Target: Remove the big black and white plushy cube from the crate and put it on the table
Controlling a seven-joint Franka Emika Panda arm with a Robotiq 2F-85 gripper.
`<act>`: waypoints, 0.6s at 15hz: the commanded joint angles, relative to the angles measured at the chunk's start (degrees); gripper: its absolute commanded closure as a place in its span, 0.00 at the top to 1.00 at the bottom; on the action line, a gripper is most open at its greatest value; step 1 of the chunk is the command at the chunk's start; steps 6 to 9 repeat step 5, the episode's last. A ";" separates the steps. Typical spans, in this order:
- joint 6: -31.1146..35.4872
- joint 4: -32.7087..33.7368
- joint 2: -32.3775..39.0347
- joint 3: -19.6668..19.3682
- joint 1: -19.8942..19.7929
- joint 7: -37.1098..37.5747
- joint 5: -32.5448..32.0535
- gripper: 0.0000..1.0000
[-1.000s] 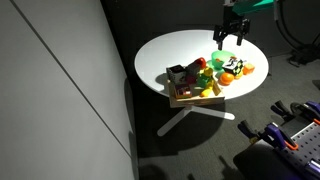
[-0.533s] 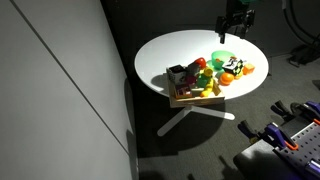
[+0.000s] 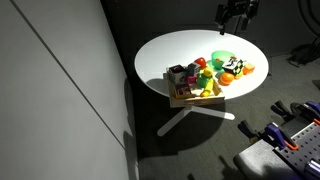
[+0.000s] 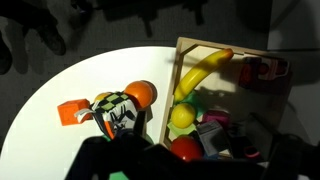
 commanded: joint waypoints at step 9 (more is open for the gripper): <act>0.35 -0.79 -1.17 1.16 -0.78 0.13 -0.18 1.00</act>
